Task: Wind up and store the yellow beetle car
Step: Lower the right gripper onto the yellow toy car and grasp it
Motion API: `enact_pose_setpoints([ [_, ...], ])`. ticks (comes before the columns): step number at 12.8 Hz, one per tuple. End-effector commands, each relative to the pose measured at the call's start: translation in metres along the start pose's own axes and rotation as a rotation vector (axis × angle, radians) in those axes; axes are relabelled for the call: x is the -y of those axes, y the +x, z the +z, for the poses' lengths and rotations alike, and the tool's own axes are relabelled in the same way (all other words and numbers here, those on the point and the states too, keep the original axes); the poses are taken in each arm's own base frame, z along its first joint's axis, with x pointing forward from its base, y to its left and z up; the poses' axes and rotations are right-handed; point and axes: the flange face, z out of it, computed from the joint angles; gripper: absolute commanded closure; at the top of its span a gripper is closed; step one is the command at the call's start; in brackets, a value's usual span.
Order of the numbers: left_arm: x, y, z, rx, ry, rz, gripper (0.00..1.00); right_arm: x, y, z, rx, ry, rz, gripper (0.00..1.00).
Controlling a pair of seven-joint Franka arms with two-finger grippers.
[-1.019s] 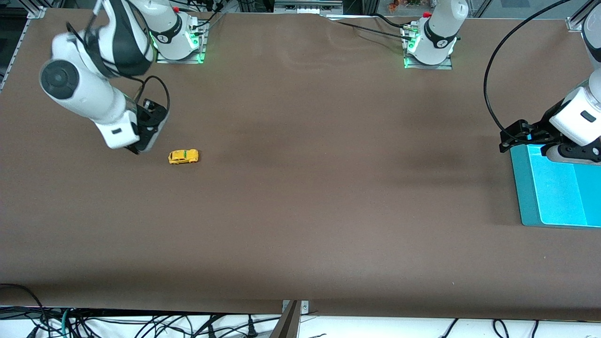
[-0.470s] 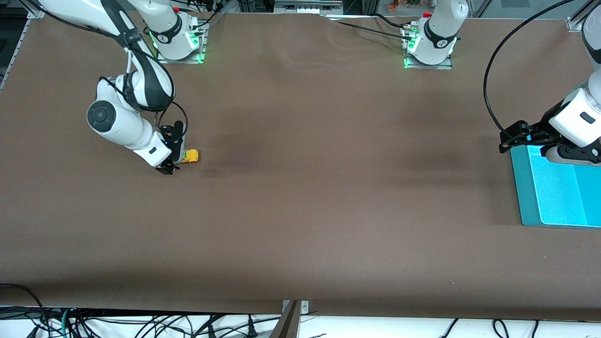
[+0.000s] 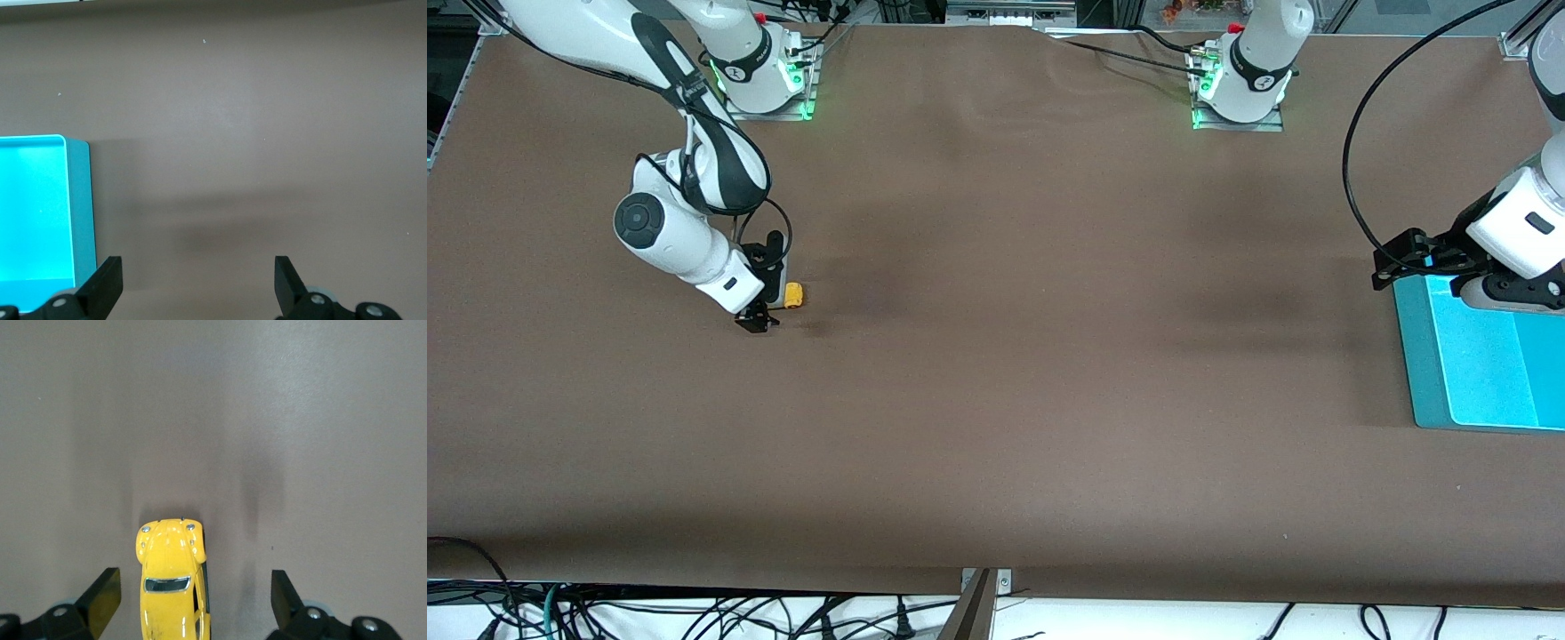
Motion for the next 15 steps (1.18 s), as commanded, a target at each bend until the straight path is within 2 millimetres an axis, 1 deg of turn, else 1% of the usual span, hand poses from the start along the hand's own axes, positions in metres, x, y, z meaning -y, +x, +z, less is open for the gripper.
enact_pose_setpoints([
  [1,0.001,0.004,-0.006,-0.006,0.009,-0.006,0.0,0.008,-0.014,0.011,0.001,-0.022,-0.016,0.04],
  [3,0.001,0.004,-0.006,-0.006,0.009,-0.006,0.0,0.011,-0.023,0.014,0.005,-0.015,-0.012,0.04],
  [5,0.001,0.004,-0.006,-0.006,0.009,-0.006,0.0,0.016,-0.024,0.019,0.006,-0.015,-0.014,0.05],
  [6,0.001,0.004,-0.006,-0.006,0.009,-0.006,0.0,0.02,-0.028,0.022,0.007,-0.015,-0.008,0.1],
  [9,0.001,0.004,-0.006,-0.006,0.009,-0.006,0.0,0.022,-0.028,0.023,0.008,-0.018,-0.006,0.38],
  [10,0.002,0.004,-0.006,-0.006,0.009,-0.006,0.0,0.022,-0.029,0.023,0.008,-0.017,-0.008,0.4],
  [12,0.003,0.003,-0.006,-0.006,0.01,-0.008,0.0,0.022,-0.029,0.023,0.008,-0.017,-0.014,0.52],
  [15,0.0,0.004,-0.006,-0.006,0.009,-0.006,0.0,0.022,-0.029,0.024,0.008,-0.017,-0.022,0.78],
])
